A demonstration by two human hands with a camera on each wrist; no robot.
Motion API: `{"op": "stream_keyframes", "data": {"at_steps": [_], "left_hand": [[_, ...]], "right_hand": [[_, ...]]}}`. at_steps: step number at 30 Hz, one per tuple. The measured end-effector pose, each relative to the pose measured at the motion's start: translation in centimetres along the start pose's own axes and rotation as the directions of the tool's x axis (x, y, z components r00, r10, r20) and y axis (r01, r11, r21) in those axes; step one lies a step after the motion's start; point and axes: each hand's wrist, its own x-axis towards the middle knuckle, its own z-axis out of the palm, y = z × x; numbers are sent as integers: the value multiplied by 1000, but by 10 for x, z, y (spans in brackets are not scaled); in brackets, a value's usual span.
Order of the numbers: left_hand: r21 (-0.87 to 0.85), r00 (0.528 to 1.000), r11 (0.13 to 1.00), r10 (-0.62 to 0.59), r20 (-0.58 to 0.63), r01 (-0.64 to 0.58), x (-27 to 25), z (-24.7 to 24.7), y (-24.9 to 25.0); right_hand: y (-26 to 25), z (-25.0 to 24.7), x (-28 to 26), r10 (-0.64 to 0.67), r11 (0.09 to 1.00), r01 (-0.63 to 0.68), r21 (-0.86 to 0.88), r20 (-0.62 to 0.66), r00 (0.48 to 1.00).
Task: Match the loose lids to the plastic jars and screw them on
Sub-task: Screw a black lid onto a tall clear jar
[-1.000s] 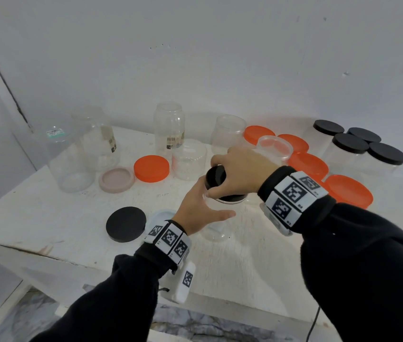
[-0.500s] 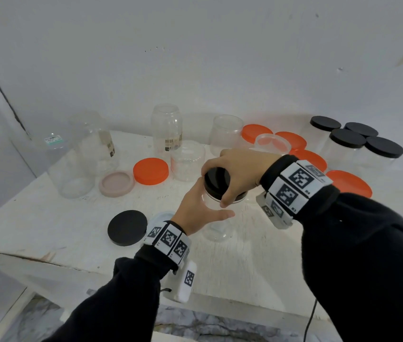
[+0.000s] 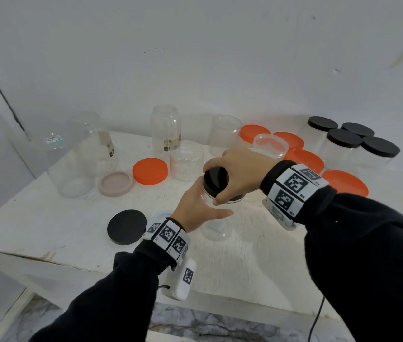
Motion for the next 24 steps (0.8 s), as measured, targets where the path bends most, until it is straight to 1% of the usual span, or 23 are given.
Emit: {"op": "stream_keyframes", "data": {"at_steps": [7, 9, 12, 14, 15, 17, 19, 20, 22, 24], "left_hand": [[-27, 999, 999, -24, 34, 25, 1, -2, -1], [-32, 999, 999, -28, 18, 29, 1, 0, -3], [-20, 1000, 1000, -14, -25, 13, 0, 4, -6], [-29, 1000, 1000, -11, -16, 10, 0, 4, -7], [-32, 1000, 999, -14, -3, 13, 0, 4, -6], [-29, 999, 999, -20, 32, 21, 0, 0, -3], [-1, 998, 1000, -8, 60, 8, 1, -4, -1], [13, 997, 1000, 0, 73, -1, 1, -5, 0], [23, 996, 1000, 8, 93, -10, 0, -7, 1], [14, 996, 1000, 4, 91, -5, 0, -6, 1]], "right_hand": [[-1, 5, 0, 32, 999, -34, -18, -77, 996], [-3, 9, 1, 85, 996, -89, -29, -114, 990], [-10, 16, 3, 209, 971, -225, -85, -167, 963], [-12, 18, 3, 245, 954, -267, -137, -159, 956], [-11, 17, 3, 246, 951, -264, -158, -127, 961], [-6, 9, 1, 211, 968, -207, -139, 18, 977], [-1, -2, -1, 99, 995, -97, -21, 176, 979], [1, -7, -2, 39, 999, -45, 22, 217, 975], [2, -11, -2, -23, 1000, 18, 21, 223, 974], [1, -10, 0, -22, 1000, 24, -12, 159, 987]]}}
